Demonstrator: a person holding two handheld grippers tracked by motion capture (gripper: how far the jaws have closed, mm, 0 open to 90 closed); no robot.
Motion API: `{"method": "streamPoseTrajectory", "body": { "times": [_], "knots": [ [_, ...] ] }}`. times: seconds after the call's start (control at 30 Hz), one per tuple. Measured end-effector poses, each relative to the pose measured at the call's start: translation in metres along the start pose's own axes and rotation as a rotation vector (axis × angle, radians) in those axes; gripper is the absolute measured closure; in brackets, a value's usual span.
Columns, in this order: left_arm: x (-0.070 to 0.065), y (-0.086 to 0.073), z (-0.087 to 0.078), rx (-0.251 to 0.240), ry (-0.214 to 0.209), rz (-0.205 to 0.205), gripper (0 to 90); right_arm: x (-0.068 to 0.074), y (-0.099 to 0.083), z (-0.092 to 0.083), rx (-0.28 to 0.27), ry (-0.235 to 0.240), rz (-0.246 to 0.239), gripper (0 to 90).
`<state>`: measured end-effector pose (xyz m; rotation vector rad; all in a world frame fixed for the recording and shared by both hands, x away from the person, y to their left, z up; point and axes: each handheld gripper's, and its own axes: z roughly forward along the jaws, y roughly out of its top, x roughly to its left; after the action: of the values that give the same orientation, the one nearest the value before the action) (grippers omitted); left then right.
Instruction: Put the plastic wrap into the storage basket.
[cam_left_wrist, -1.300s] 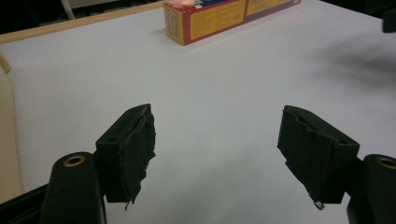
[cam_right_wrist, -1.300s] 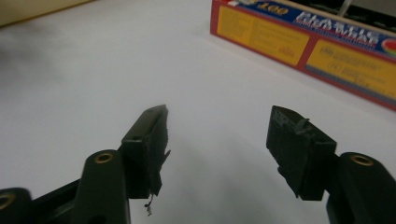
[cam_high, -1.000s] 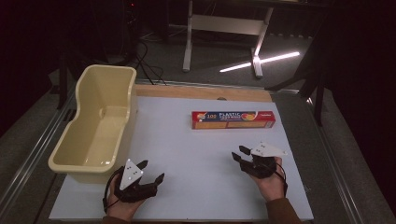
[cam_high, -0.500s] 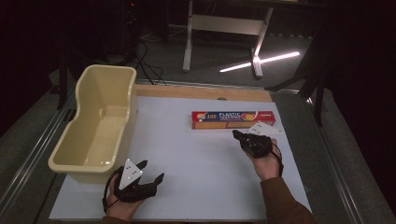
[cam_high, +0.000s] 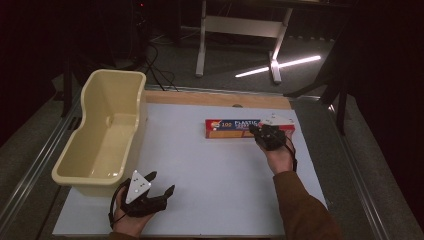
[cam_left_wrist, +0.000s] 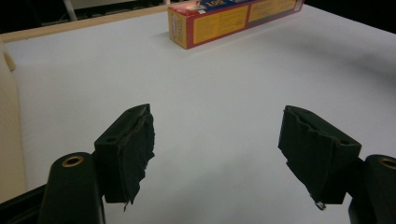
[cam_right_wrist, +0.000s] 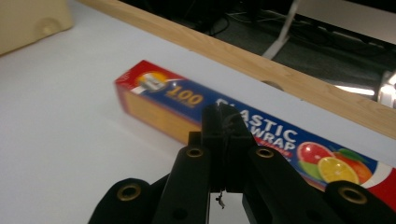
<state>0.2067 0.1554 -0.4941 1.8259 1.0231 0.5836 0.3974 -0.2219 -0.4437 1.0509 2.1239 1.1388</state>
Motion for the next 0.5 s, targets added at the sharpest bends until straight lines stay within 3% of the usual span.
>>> {"method": "streamPoseTrajectory", "body": {
  "times": [0.1,0.27,0.5],
  "knots": [
    [0.000,0.000,0.000,-0.001,0.000,0.000,26.6,-0.002,0.001,0.002,0.004,-0.008,0.003,89.9],
    [0.000,0.000,0.000,-0.003,-0.004,-0.001,26.6,-0.020,0.009,0.015,-0.024,-0.024,0.062,89.9],
    [-0.001,0.000,0.000,-0.006,-0.007,-0.001,26.6,-0.037,0.012,0.035,-0.013,-0.063,0.119,89.9]
  ]
}}
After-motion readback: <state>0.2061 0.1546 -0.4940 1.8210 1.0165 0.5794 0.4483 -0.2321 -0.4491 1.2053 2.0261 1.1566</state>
